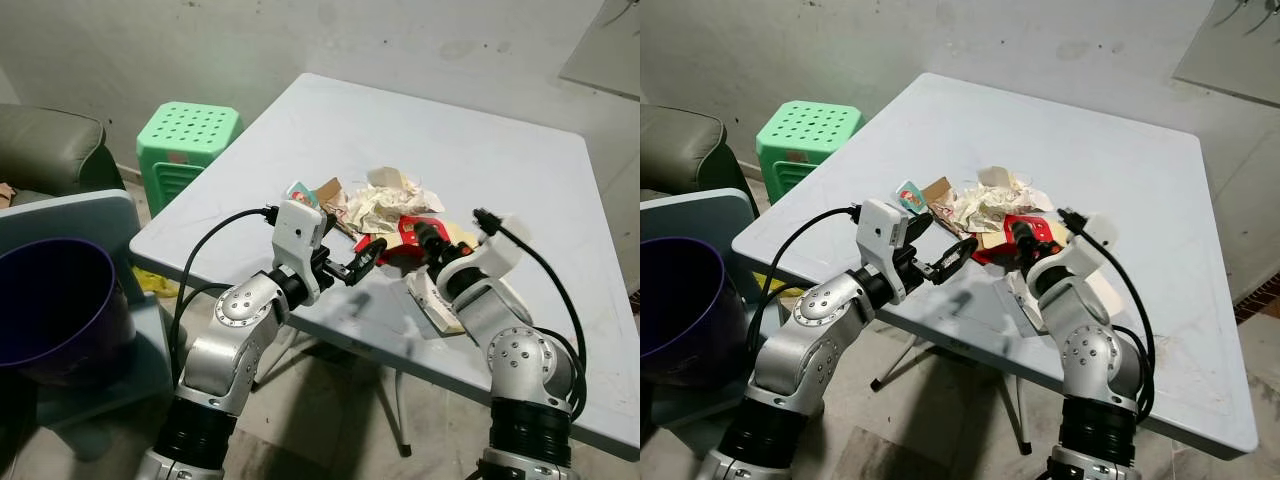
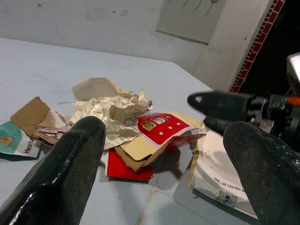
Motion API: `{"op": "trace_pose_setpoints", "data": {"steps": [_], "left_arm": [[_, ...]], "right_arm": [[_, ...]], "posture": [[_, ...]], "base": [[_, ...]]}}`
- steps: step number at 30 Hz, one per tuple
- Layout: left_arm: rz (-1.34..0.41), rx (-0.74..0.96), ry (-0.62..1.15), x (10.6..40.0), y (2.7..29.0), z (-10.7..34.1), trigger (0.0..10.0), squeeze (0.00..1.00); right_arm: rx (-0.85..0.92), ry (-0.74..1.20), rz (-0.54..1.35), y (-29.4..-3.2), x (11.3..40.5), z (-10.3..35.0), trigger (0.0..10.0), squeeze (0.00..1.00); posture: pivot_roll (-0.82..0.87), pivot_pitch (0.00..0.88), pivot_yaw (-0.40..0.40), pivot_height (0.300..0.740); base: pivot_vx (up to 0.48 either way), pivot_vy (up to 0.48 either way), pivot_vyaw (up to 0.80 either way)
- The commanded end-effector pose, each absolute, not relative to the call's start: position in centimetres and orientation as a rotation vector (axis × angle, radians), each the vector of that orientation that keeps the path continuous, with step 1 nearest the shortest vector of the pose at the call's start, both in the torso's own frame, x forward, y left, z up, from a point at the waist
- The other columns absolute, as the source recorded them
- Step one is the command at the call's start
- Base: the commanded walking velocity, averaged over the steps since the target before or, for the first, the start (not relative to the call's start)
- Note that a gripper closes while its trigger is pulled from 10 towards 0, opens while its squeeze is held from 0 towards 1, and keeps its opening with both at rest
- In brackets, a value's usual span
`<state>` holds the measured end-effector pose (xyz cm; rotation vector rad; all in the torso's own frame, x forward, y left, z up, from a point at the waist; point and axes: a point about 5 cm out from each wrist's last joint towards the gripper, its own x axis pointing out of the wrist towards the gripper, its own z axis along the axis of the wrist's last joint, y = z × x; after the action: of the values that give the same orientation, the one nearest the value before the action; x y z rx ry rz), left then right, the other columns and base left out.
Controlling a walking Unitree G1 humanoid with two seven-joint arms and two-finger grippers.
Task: Picking trash to rubbish bin
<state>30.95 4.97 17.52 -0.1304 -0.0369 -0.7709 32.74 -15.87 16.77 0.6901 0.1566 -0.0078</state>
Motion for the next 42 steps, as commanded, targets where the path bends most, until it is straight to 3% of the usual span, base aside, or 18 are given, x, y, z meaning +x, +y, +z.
{"op": "trace_pose_setpoints", "data": {"steps": [1, 4, 5, 6, 7, 25, 42], "left_arm": [[-0.779, -0.139, -0.049, 30.9, 4.7, 18.0, 10.0, 0.00], [-0.778, -0.140, -0.050, 31.0, 4.6, 18.0, 10.0, 0.00], [-0.777, -0.141, -0.050, 31.0, 4.6, 18.0, 10.0, 0.00], [-0.776, -0.141, -0.050, 31.0, 4.6, 18.0, 10.0, 0.00], [-0.776, -0.142, -0.050, 31.0, 4.6, 18.0, 10.0, 0.00], [-0.770, -0.152, -0.055, 30.9, 4.5, 18.1, 10.0, 0.00], [-0.775, -0.157, -0.058, 30.8, 4.2, 18.2, 10.0, 0.00]], "right_arm": [[0.676, 0.135, -0.029, -16.5, 32.5, 17.3, 10.0, 1.00], [0.661, 0.165, -0.051, -16.5, 32.4, 17.0, 10.0, 1.00], [0.662, 0.173, -0.053, -16.5, 32.3, 16.9, 10.0, 0.89], [0.664, 0.186, -0.061, -16.5, 32.3, 16.8, 10.0, 0.48], [0.666, 0.203, -0.078, -16.5, 32.2, 16.6, 10.0, 0.00], [0.743, 0.301, -0.104, -15.6, 32.0, 15.1, 10.0, 0.00], [0.978, 0.314, -0.071, -13.8, 33.0, 15.4, 10.0, 0.00]], "posture": [[-0.09, 0.122, -0.082, 0.740], [-0.09, 0.122, -0.084, 0.740], [-0.09, 0.122, -0.084, 0.740], [-0.09, 0.122, -0.085, 0.740], [-0.09, 0.123, -0.087, 0.740], [-0.09, 0.116, -0.091, 0.740], [-0.08, 0.105, -0.094, 0.740]], "base": [[0.000, 0.000, 0.00], [0.000, 0.000, 0.00], [0.000, 0.000, 0.00], [0.000, 0.000, 0.00], [0.000, 0.000, 0.00], [0.000, 0.000, 0.00], [0.000, 0.000, 0.00]]}}
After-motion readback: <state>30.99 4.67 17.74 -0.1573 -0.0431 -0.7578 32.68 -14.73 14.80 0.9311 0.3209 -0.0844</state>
